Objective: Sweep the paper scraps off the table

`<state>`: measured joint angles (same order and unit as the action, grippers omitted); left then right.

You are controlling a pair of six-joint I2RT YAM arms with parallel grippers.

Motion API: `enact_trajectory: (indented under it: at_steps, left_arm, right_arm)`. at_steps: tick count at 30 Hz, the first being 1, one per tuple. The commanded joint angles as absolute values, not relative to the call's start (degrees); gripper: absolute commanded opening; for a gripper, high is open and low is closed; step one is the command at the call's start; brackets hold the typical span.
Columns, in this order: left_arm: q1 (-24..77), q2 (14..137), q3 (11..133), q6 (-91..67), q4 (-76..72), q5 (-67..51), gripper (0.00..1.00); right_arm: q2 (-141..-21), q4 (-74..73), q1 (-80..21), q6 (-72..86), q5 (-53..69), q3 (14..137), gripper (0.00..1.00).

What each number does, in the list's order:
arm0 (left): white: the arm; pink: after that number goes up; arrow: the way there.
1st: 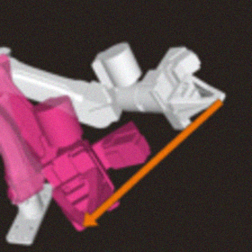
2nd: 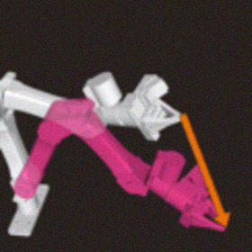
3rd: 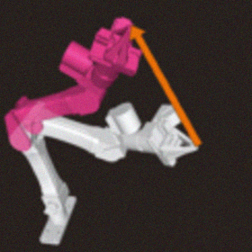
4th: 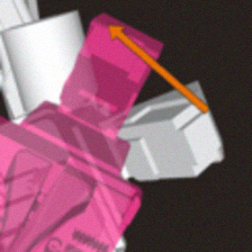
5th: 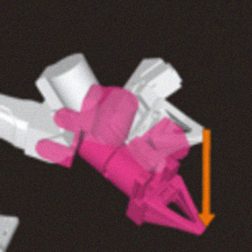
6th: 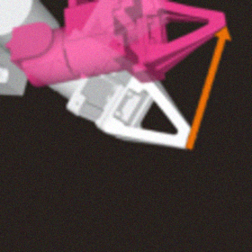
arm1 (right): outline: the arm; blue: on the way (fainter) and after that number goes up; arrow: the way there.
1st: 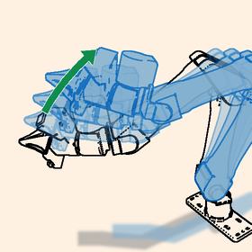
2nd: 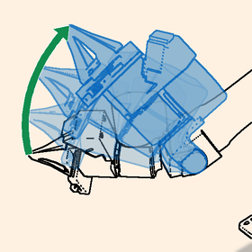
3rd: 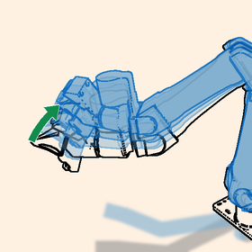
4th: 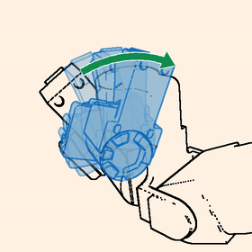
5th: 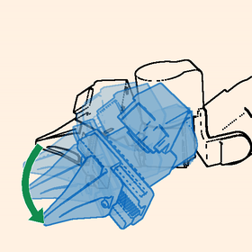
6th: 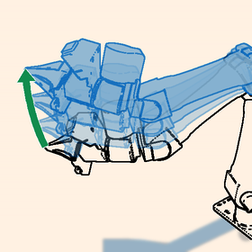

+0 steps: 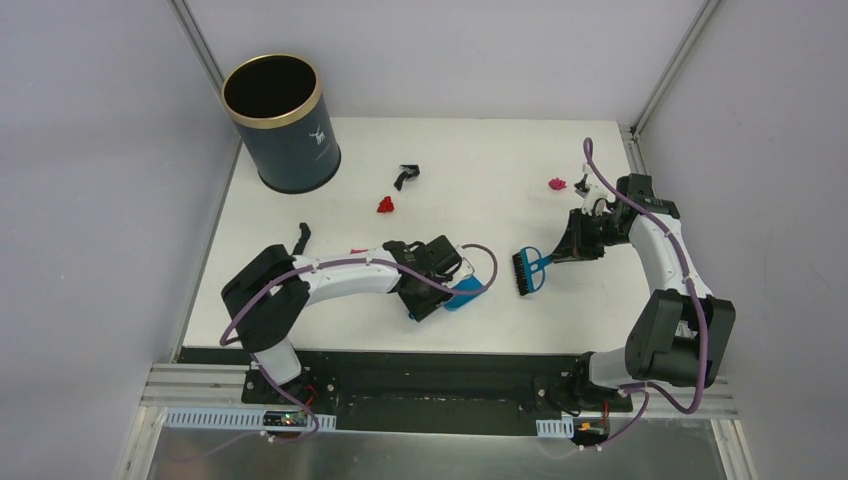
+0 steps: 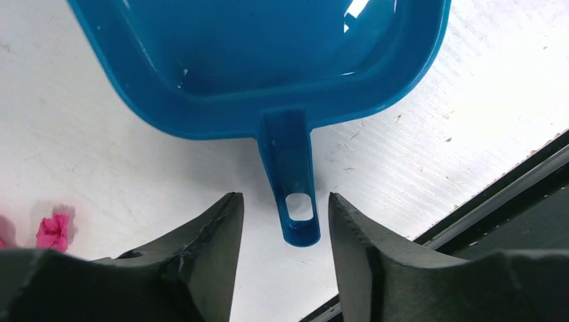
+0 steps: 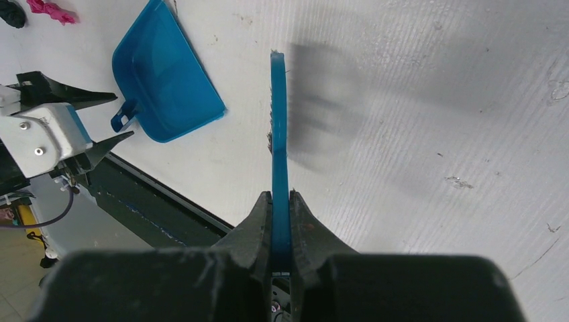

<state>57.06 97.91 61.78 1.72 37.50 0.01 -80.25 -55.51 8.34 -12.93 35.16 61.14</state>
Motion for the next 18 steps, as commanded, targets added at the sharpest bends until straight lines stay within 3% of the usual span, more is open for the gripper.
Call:
enact_trajectory:
  at_steps: [1,18]
  left_arm:
    - [57.61,91.22,58.97,-2.38,32.64,2.50,0.52]
    - [59.56,95.15,59.69,-4.09,36.94,2.87,0.45]
  right_arm:
    - [-80.07,-54.68,8.70,-13.12,37.15,61.63,0.00]
    - [-80.34,-55.25,8.75,-13.45,37.87,61.42,0.00]
